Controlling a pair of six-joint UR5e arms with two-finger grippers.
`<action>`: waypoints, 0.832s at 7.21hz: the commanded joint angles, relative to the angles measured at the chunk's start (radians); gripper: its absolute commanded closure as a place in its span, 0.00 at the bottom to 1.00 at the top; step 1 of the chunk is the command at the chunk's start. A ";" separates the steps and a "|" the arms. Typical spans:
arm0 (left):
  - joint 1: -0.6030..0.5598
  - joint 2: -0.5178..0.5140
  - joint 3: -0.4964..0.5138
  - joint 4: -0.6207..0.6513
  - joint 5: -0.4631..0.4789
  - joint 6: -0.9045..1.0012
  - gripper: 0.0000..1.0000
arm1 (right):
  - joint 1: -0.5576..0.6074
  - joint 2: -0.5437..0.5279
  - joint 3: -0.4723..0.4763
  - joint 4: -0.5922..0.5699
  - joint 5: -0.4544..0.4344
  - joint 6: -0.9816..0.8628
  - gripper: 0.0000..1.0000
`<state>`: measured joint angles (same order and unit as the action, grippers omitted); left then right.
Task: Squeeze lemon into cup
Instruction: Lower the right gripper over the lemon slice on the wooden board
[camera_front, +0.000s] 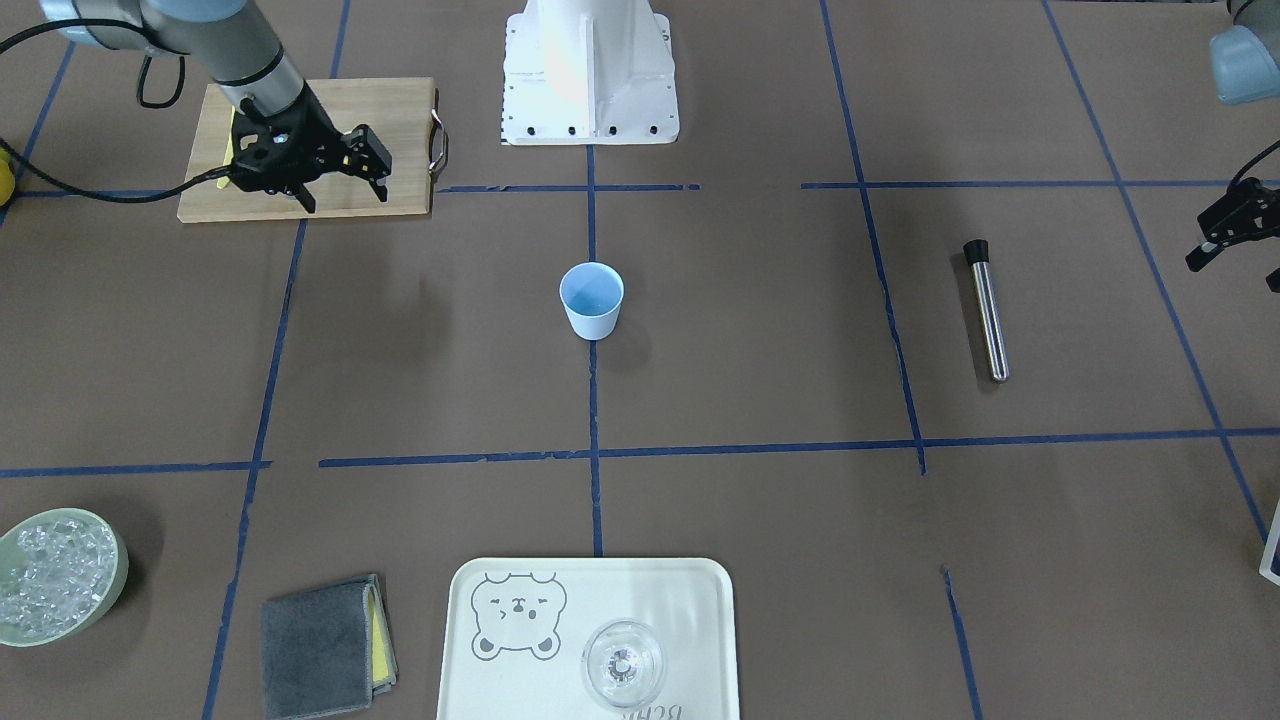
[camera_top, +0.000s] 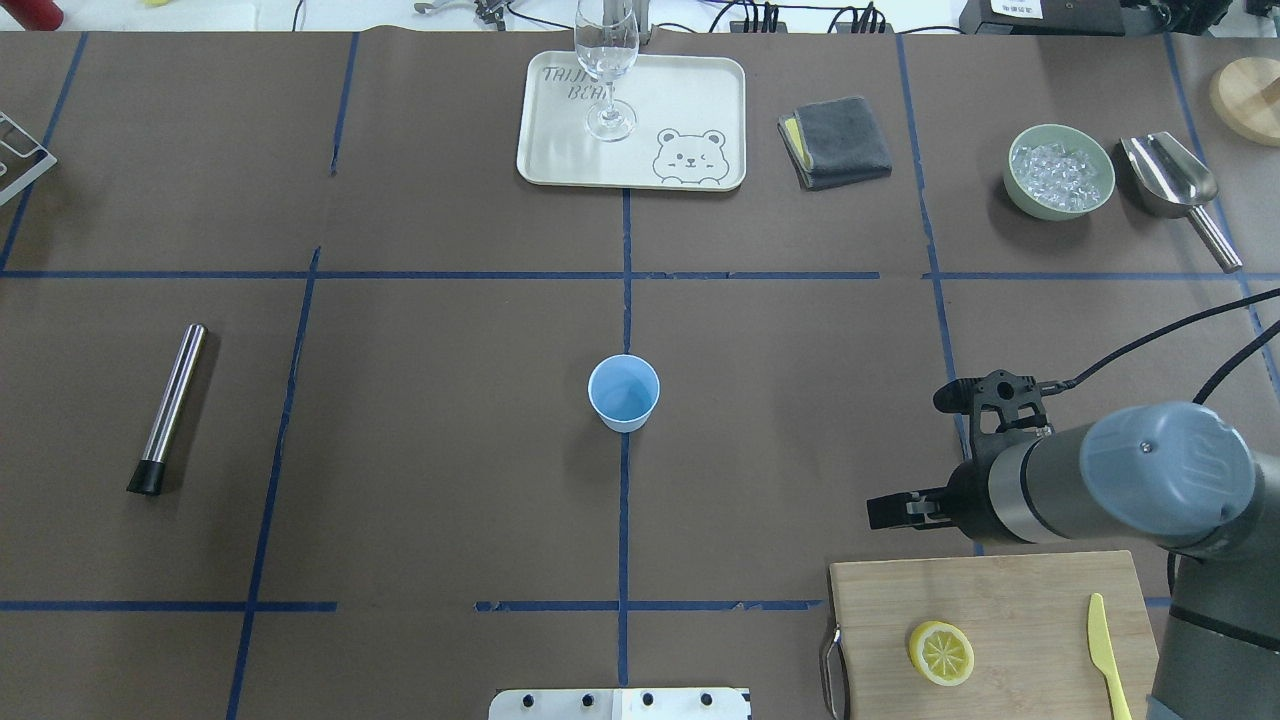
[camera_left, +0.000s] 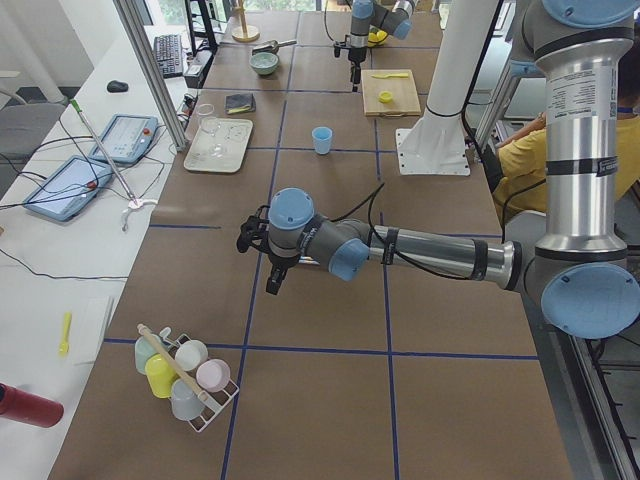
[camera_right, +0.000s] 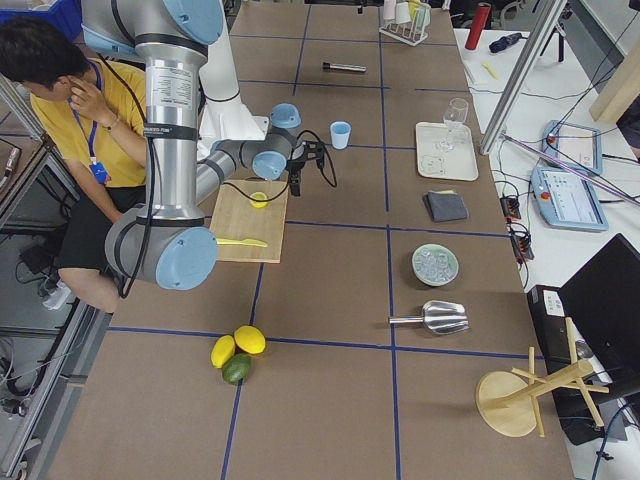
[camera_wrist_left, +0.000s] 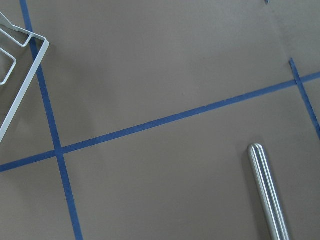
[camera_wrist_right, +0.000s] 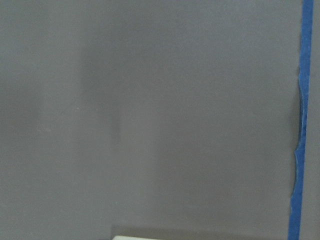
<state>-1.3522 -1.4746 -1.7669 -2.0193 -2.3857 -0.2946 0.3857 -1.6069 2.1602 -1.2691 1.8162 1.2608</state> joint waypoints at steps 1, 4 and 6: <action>0.037 -0.006 0.007 -0.015 -0.003 -0.008 0.00 | -0.074 -0.026 0.033 -0.064 -0.050 0.029 0.00; 0.057 -0.020 0.015 -0.036 -0.004 -0.012 0.00 | -0.174 -0.061 0.032 -0.061 -0.121 0.049 0.00; 0.056 -0.021 0.014 -0.038 -0.004 -0.014 0.00 | -0.217 -0.060 0.032 -0.061 -0.123 0.065 0.00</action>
<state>-1.2958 -1.4946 -1.7528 -2.0556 -2.3892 -0.3073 0.1979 -1.6663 2.1925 -1.3291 1.6984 1.3178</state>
